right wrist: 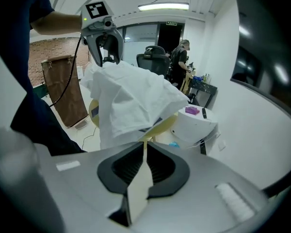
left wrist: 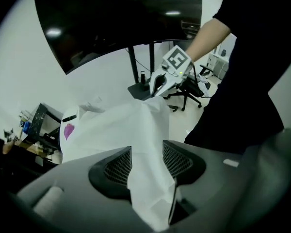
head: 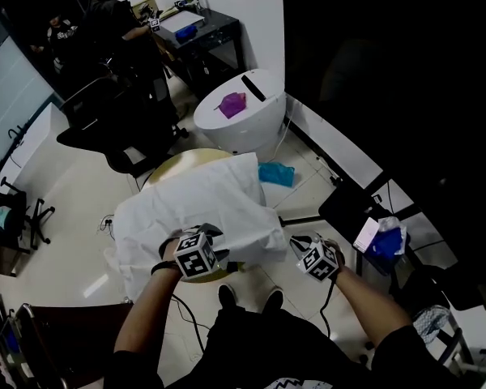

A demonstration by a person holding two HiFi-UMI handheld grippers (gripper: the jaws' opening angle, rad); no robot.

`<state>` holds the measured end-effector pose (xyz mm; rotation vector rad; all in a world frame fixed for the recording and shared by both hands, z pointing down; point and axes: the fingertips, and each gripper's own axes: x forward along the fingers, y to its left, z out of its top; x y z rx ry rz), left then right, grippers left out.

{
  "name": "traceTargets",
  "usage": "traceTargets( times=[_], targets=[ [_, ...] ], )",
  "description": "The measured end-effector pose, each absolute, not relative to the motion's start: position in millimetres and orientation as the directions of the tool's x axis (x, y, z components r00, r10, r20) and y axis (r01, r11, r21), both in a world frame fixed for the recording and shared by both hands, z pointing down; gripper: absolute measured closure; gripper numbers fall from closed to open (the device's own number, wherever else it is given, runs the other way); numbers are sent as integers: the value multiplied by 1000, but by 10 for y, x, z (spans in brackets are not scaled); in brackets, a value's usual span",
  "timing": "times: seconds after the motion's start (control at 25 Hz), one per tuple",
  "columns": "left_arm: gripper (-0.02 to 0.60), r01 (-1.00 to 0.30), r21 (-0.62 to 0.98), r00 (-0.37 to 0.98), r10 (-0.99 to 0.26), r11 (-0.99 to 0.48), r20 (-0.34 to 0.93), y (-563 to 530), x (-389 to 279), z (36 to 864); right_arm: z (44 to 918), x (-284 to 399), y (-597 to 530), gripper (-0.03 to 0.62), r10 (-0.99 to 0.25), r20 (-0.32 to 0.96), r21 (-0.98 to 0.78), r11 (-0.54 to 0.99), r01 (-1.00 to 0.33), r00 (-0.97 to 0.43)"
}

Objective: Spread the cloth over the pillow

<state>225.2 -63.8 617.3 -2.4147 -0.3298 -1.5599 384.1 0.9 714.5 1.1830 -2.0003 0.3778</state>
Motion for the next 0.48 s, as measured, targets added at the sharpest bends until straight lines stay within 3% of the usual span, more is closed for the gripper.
traceTargets(
  times=[0.28, 0.48],
  targets=[
    [391, 314, -14, 300, 85, -949, 950, -836, 2239, 6557, 6929, 3871, 162, 506, -660, 677, -14, 431, -902, -326],
    [391, 309, -1, 292, 94, -951, 952, -825, 2238, 6670, 6746, 3733, 314, 473, -677, 605, -244, 342, -907, -419]
  ],
)
